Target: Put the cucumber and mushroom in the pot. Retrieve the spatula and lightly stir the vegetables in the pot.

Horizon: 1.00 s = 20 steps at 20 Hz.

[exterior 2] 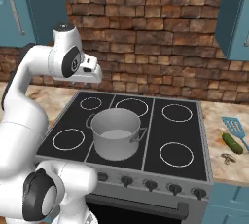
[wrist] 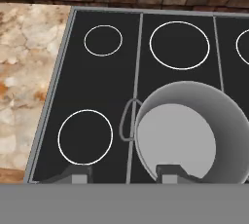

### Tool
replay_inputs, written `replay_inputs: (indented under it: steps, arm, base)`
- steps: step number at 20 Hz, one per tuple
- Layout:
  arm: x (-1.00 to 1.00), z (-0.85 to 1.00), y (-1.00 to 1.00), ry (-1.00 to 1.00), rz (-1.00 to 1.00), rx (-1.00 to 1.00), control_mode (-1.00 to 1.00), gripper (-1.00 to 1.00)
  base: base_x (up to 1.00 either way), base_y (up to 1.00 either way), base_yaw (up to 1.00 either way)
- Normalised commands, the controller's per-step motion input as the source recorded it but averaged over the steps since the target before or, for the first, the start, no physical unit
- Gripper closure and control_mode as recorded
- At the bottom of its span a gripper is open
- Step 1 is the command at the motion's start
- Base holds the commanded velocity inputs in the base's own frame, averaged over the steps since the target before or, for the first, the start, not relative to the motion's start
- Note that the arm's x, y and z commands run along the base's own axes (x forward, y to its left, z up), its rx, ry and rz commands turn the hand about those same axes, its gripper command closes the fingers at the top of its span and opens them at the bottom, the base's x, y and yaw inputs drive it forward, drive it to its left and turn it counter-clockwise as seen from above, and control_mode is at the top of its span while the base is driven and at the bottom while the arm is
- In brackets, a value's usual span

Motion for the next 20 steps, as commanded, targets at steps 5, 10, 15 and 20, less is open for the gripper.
replay_inputs:
  steps: [5,10,15,20]
  arm:
    - [0.00,0.00,0.00,0.00,0.00,0.00,1.00,-1.00]
    - [0.00,0.00,0.00,0.00,0.00,0.00,1.00,-1.00]
    - [0.00,0.00,0.00,0.00,0.00,0.00,1.00,-1.00]
    - [0.00,0.00,0.00,0.00,0.00,0.00,1.00,-1.00]
  base:
    - [-0.01,-0.27,-0.01]
    - [-0.05,-0.74,0.00]
    - [-0.03,-0.75,0.00]
    - [0.00,-0.51,-0.03]
